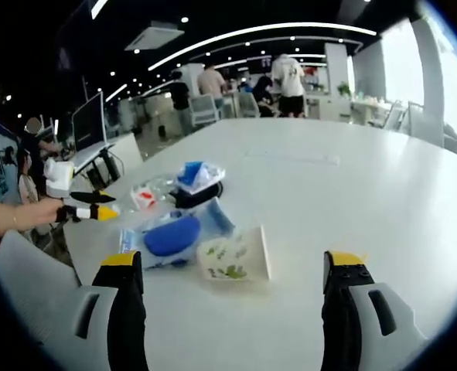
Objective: Arrange the tabletop items into an orderly group along one side of the table until the central work area is clear of visible clutter.
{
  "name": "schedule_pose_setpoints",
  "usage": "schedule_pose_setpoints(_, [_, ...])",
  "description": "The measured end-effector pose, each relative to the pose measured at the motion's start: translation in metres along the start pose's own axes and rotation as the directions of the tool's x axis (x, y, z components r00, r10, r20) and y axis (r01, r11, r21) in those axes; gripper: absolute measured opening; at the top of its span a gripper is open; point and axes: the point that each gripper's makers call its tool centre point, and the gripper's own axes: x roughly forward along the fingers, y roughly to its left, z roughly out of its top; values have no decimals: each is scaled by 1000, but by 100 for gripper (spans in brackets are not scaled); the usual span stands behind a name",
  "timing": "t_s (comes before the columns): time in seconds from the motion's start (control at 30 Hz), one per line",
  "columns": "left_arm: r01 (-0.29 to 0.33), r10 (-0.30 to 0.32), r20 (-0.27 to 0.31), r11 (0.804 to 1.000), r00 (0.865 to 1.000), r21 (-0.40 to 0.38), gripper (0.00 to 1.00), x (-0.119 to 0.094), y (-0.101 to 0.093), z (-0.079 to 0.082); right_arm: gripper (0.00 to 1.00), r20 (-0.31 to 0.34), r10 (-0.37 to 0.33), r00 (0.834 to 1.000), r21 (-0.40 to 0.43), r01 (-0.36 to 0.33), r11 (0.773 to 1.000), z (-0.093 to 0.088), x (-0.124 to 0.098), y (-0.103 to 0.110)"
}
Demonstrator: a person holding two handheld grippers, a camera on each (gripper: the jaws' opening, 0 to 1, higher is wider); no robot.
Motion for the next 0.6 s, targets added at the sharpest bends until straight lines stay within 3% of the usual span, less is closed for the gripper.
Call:
schedule_pose_setpoints(0.3, [-3,3,-21,1000,1000,0,38,7,2,-10,95,-2,-7,1000,3,7,1000,-2,-1,-3])
schedule_pose_setpoints(0.6, [13,-14,-13,1000,1000,-16,30,18,2,-7,95,-10,-9,1000,-4,9,1000,-4,0,-4])
